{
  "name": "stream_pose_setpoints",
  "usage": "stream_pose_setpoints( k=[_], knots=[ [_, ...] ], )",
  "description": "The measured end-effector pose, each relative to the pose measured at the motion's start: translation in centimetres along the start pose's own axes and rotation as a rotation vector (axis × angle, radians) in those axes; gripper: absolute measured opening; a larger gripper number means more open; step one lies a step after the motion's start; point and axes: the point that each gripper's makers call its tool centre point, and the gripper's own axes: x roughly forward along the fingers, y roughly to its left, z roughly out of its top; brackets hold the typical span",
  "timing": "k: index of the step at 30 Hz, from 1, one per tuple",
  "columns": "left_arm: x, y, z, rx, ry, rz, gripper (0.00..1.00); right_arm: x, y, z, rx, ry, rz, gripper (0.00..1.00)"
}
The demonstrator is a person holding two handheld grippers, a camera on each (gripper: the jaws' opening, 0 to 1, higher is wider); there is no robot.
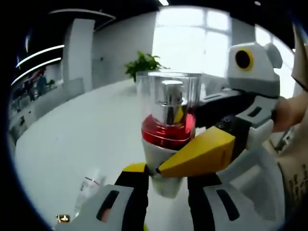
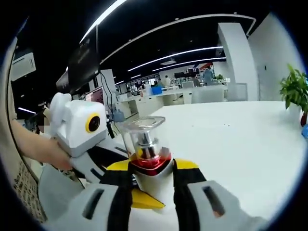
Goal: Arrange the skincare products in the storage area until every visible bottle or jar stands upright without overlapping.
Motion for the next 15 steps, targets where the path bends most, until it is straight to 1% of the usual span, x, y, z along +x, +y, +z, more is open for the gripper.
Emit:
stream_pose_setpoints(
  k=[5, 8, 10, 15],
  knots=[
    [1.4, 0.8, -1.4, -0.001, 0.024, 0.006, 0.28, 0.9, -0.8, -1.7, -0.027, 0.039, -0.012, 0.32],
    [2.2, 1.3, -2.3, 0.036, 0.039, 0.024, 0.28, 1.5, -1.4, -2.8, -0.059, 0.071, -0.02, 0.32],
    [2.6, 1.6, -2.8, 0.041, 0.051, 0.022, 0.28, 1.8, -1.8, -3.4, -0.063, 0.086, -0.02, 0.32],
    [3.9, 2.6, -3.7, 0.031, 0.068, 0.022, 0.28, 3.0, -3.0, -4.7, -0.072, 0.122, -0.023, 0.32]
  ],
)
